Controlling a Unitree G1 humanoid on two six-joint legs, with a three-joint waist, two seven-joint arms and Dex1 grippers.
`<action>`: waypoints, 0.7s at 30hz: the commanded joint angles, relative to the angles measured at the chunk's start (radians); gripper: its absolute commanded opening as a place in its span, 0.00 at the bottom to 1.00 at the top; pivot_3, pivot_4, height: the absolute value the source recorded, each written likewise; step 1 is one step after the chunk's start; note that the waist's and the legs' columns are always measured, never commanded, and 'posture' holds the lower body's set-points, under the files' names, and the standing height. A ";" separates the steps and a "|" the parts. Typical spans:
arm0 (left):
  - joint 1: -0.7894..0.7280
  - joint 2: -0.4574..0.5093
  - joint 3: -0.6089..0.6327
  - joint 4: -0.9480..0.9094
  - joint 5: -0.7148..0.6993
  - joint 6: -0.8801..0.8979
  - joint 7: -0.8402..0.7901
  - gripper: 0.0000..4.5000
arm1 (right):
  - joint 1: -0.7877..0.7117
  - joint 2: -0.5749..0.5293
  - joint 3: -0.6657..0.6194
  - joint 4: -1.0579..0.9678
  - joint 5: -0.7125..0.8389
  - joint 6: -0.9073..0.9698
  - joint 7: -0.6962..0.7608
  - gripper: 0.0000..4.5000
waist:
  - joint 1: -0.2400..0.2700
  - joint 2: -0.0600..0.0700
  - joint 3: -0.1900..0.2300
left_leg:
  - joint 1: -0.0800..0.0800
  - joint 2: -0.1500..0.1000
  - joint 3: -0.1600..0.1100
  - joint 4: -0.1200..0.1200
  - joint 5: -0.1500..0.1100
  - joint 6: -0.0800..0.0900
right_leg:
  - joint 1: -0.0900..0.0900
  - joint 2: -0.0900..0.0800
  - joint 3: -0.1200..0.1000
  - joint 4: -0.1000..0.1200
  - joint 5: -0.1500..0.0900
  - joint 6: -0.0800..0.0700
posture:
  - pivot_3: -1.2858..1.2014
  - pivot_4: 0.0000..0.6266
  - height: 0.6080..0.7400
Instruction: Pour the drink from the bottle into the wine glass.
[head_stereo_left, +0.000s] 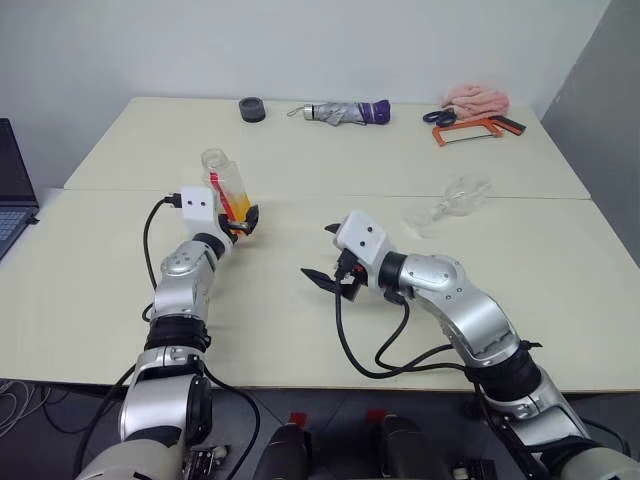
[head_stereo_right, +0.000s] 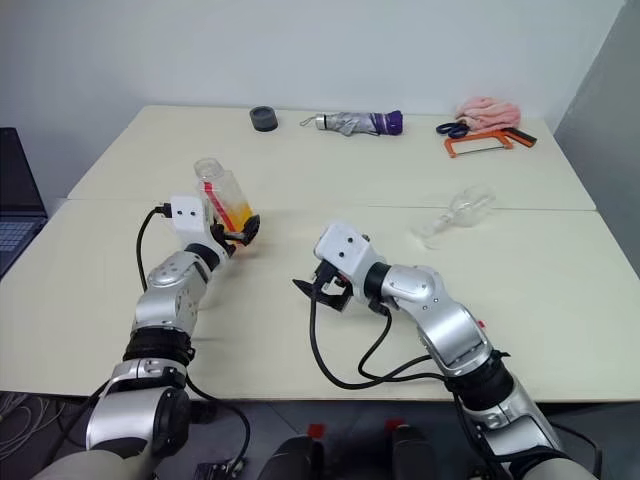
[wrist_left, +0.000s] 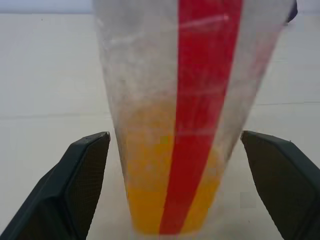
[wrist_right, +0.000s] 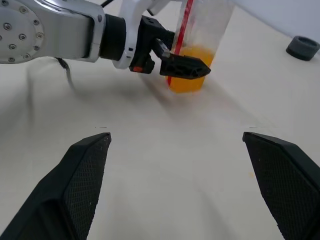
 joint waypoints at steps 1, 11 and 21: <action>0.044 -0.016 -0.011 -0.115 0.014 0.006 0.043 1.00 | 0.015 -0.017 -0.037 -0.068 0.006 0.001 0.001 1.00 | 0.001 0.000 0.000 | 0.000 0.000 0.000 0.000 0.000 0.000 | 0.000 0.000 0.000 0.000 0.000 0.000 | 0.52 0.24 1.00; 0.204 -0.063 -0.027 -0.319 0.031 0.057 0.118 1.00 | 0.098 -0.075 -0.078 -0.156 0.028 0.045 0.000 1.00 | 0.002 0.000 0.000 | 0.000 0.001 0.000 0.000 -0.002 0.003 | 0.000 -0.001 0.000 0.000 0.000 0.000 | 0.52 0.24 1.00; 0.456 -0.032 -0.194 -0.692 -0.093 0.134 -0.202 1.00 | 0.231 0.071 -0.605 -0.302 0.410 0.381 -0.136 1.00 | 0.012 0.000 0.000 | 0.000 0.000 0.000 -0.001 -0.002 0.004 | 0.002 -0.004 0.000 -0.001 0.000 0.000 | 0.52 0.24 1.00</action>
